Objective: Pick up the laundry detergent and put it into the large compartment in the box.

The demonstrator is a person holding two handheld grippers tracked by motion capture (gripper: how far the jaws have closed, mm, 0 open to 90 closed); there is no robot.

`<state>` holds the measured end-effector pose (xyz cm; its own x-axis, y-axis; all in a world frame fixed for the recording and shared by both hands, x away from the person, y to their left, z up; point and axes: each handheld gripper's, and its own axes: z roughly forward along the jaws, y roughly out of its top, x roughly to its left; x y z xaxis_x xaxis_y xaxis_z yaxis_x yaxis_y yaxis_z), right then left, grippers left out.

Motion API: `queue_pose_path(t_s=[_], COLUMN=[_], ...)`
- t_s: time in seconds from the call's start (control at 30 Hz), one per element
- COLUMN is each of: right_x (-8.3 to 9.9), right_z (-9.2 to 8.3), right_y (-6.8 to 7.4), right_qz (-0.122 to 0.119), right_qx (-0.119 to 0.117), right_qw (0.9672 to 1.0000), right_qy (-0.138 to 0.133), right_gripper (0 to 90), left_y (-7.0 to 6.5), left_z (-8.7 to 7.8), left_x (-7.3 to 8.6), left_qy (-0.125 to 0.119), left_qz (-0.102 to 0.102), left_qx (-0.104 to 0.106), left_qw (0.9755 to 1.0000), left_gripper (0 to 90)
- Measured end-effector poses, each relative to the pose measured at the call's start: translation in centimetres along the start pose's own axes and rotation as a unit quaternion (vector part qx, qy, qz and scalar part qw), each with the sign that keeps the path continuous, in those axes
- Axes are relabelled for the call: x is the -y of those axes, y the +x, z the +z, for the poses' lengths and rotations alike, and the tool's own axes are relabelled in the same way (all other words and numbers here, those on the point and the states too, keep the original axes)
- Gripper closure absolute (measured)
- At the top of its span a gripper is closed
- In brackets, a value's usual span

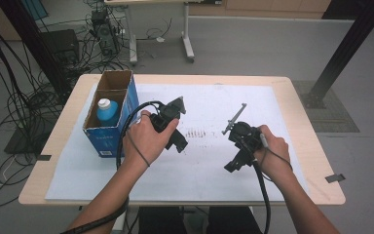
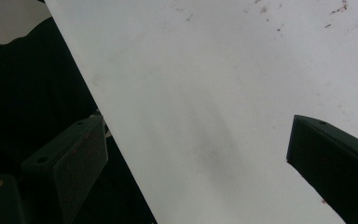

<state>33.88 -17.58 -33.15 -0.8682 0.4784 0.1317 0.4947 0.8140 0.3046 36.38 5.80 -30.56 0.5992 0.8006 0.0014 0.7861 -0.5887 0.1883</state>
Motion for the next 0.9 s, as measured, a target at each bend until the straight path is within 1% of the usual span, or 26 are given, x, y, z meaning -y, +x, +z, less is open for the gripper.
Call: queue_pose_path(t_s=[0.13, 0.33, 0.57, 0.7, 0.83, 0.9], right_x=[0.02, -0.03, -0.06, -0.03, 0.01, 0.02], right_z=[-0.05, -0.01, 0.05, 0.05, 0.12, 0.11], right_y=[0.00, 0.05, 0.05, 0.04, 0.02, 0.02], right_qz=[0.000, -0.001, -0.001, -0.001, -0.002, -0.001], right_qx=[0.001, 0.000, 0.000, 0.000, 0.000, 0.000], right_qw=[1.0000, 1.0000, 1.0000, 1.0000, 1.0000, 1.0000], right_qy=[-0.001, -0.001, -0.001, -0.003, -0.002, -0.001], right_gripper=[4.8, 4.8, 4.8, 4.8, 4.8, 4.8], left_y=[-0.10, -0.11, 0.02, 0.07, 0.13, 0.18], left_z=[0.34, 0.93, 0.94, 0.98, 0.97, 0.96], left_x=[0.18, 0.46, 0.58, 0.66, 0.76, 0.79], left_qy=[0.004, 0.011, 0.009, 0.011, 0.013, 0.012], left_qz=[0.002, 0.001, 0.000, -0.003, -0.002, -0.006], left_qx=[-0.005, -0.002, -0.005, -0.002, -0.004, -0.003], left_qw=[1.0000, 0.9999, 0.9999, 0.9999, 0.9999, 0.9999], left_gripper=[6.0, 6.0, 5.9, 5.9, 5.9, 5.9])
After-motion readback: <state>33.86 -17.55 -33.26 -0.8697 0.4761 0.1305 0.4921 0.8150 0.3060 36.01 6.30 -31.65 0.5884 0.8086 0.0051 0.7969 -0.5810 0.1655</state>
